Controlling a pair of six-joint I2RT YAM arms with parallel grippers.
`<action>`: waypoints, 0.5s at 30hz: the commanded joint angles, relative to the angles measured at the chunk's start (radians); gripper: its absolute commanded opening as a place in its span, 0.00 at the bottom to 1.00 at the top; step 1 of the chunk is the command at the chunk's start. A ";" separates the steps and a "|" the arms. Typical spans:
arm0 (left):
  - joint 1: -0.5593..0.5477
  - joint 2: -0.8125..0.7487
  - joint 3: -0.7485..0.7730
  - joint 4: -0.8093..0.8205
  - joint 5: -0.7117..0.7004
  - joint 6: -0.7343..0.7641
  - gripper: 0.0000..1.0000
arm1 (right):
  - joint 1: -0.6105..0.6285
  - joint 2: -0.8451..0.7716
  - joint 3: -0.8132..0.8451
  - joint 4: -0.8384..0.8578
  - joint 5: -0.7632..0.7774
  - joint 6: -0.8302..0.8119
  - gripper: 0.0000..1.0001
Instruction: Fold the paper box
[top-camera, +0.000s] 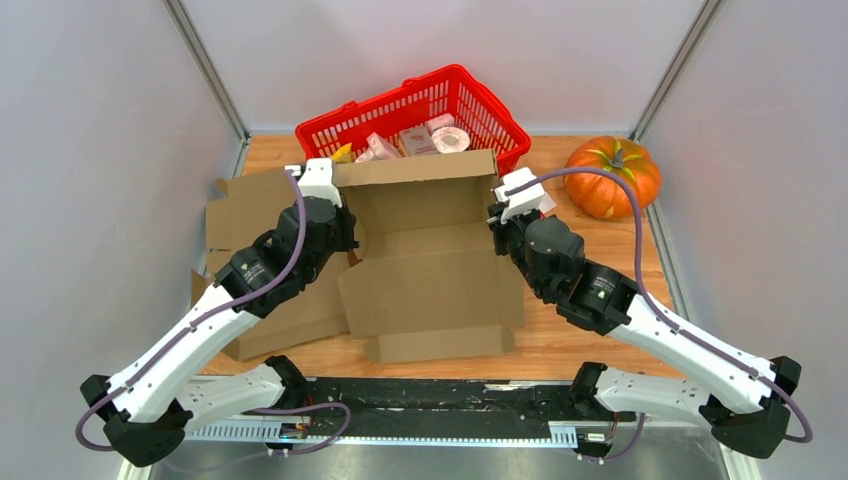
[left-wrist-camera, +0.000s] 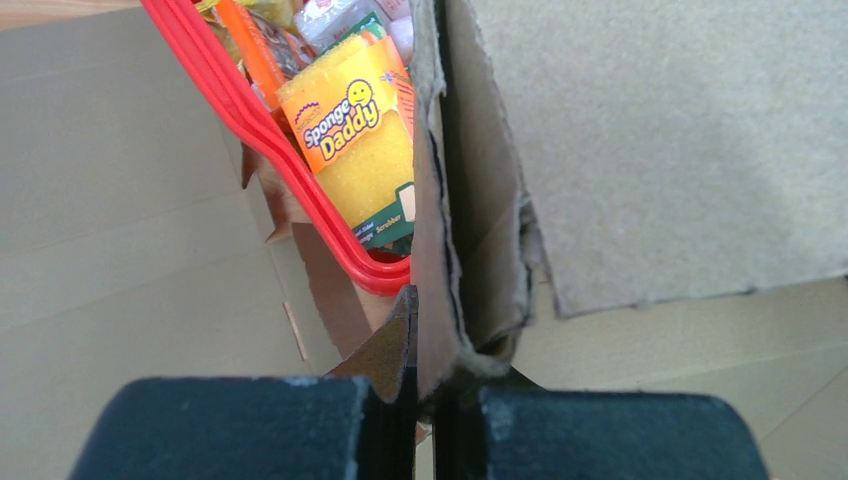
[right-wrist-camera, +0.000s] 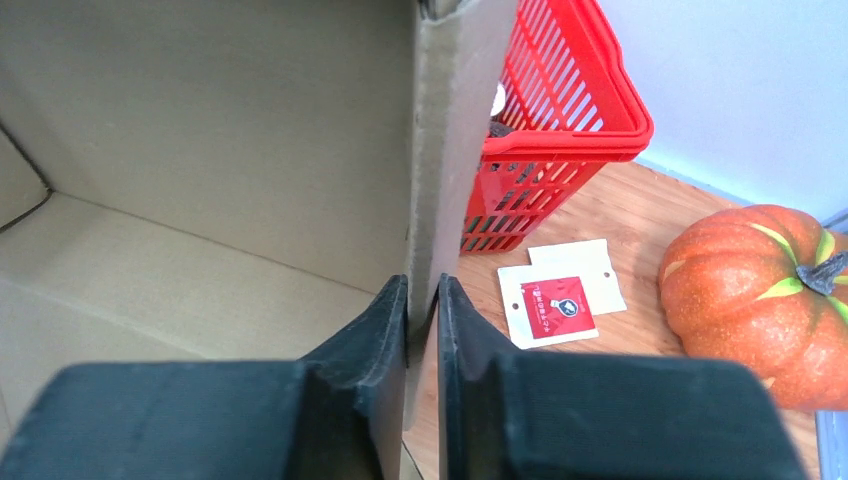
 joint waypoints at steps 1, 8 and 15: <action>-0.002 -0.031 0.012 0.075 0.019 0.000 0.00 | 0.010 0.032 0.003 0.091 -0.026 -0.005 0.11; -0.002 -0.038 0.004 0.079 0.023 -0.002 0.00 | -0.021 0.041 0.015 0.094 -0.033 -0.016 0.27; -0.002 -0.045 0.001 0.079 0.023 -0.009 0.00 | -0.026 0.104 0.033 0.150 0.029 -0.039 0.14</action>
